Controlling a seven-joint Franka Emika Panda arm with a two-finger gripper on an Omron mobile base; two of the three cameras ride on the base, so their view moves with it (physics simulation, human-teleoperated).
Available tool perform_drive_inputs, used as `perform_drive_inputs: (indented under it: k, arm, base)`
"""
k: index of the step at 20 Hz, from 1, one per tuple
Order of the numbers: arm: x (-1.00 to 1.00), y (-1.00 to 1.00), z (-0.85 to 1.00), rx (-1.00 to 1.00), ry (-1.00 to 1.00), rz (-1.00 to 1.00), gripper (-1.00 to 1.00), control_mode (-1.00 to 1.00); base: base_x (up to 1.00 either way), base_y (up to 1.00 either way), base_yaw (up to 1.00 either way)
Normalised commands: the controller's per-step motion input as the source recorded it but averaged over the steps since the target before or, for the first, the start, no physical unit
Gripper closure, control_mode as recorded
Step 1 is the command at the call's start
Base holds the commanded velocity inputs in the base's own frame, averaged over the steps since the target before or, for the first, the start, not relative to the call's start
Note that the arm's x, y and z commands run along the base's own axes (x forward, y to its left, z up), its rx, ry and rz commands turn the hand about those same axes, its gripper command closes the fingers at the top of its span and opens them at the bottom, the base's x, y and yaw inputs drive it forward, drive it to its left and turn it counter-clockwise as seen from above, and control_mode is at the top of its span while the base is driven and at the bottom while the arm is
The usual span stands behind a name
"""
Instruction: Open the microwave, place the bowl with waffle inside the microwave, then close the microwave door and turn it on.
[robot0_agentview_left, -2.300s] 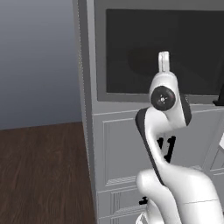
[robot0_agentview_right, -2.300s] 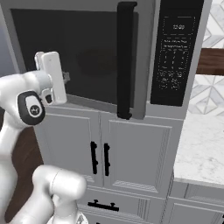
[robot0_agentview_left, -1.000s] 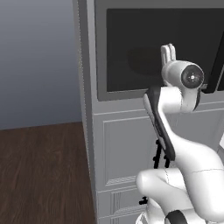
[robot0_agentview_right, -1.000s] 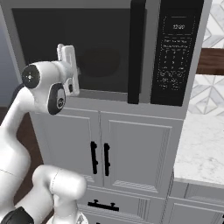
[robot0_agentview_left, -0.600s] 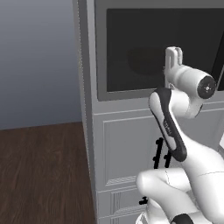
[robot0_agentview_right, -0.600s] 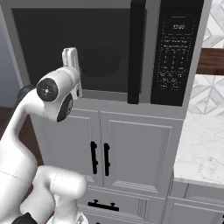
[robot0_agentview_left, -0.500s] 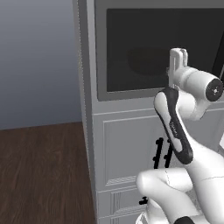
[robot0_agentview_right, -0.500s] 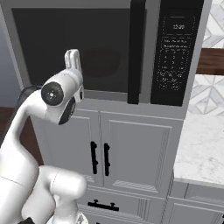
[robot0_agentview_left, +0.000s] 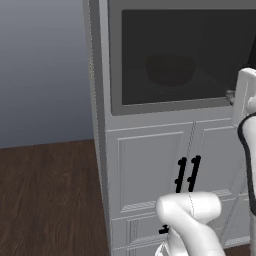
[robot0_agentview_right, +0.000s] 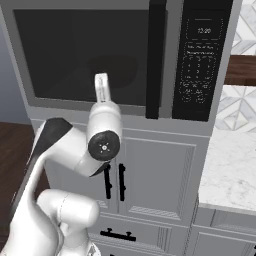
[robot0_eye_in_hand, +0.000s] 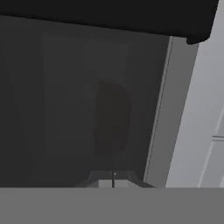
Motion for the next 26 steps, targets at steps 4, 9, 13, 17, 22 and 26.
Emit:
perform_drive_inputs:
  k: [4,9,13,17,22,26]
  arm:
    - [-0.21,-0.83,-0.07,0.01,0.0,0.23,1.0,-1.0]
    - [-0.39,-1.0,-0.04,0.07,-0.02,0.11,1.0,-1.0]
    - [-0.07,-0.9,-0.05,0.03,-0.05,0.01,1.0,-1.0]
    - [0.26,-0.75,-0.05,0.02,-0.04,0.0,1.0,-1.0]
    - [0.36,-0.66,-0.03,0.0,-0.19,0.0,1.0,-1.0]
    - [0.13,-0.51,0.0,0.0,-0.21,0.0,1.0,-1.0]
  base:
    - [0.0,0.0,0.0]
    - [0.0,0.0,0.0]
    - [0.0,0.0,0.0]
    - [0.0,0.0,0.0]
    - [0.0,0.0,0.0]
    - [0.0,0.0,0.0]
